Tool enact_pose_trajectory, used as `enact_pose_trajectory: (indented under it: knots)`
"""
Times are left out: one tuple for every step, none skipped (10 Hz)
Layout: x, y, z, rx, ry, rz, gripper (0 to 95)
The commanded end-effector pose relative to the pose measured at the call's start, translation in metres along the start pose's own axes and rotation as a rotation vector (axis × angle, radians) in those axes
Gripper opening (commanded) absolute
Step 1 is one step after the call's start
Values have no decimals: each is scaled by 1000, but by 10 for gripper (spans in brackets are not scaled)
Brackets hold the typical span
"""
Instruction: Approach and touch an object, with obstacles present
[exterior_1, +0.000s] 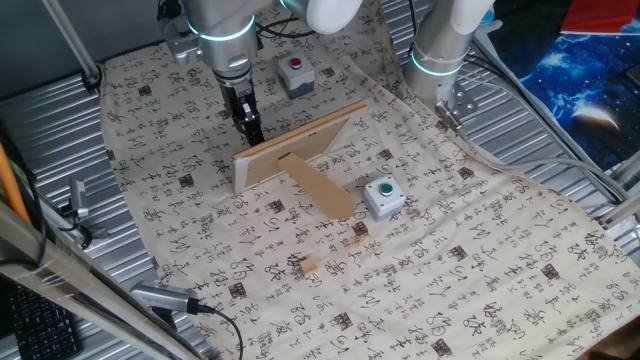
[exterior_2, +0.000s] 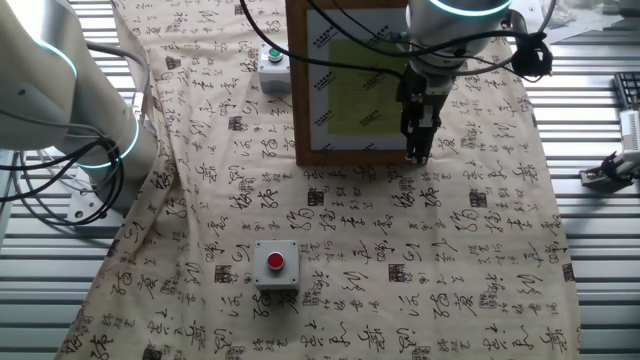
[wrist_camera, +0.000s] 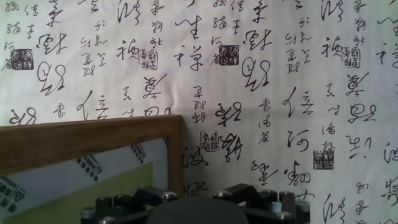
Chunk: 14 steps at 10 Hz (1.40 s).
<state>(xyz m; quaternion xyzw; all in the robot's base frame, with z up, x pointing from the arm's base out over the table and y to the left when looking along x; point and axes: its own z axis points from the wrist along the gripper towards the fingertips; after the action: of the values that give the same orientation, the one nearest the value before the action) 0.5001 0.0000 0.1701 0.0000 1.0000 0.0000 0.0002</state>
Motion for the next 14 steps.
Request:
enact_pose_trajectory:
  knots:
    - [0, 0, 0, 0, 0, 0, 950]
    - [0, 0, 0, -10, -44, -183, 0]
    - [1, 0, -1, -10, -44, -182, 0]
    - [1, 0, -2, -11, -44, -182, 0]
    - [1, -1, -2, -11, -44, -183, 0]
    - [1, -1, -3, -11, -44, -182, 0]
    - [1, -1, -3, -11, -43, -182, 0]
    - [1, -1, -3, -12, -43, -181, 0]
    - [1, -1, -3, -13, -43, -178, 0]
    - [1, -1, -3, -13, -43, -175, 0]
    - [1, -1, -3, -13, -43, -171, 0]
    - [1, -1, -3, -13, -42, -164, 0]
    - [1, -1, -3, -13, -43, -160, 0]
    - [1, -1, -3, -13, -43, -158, 0]
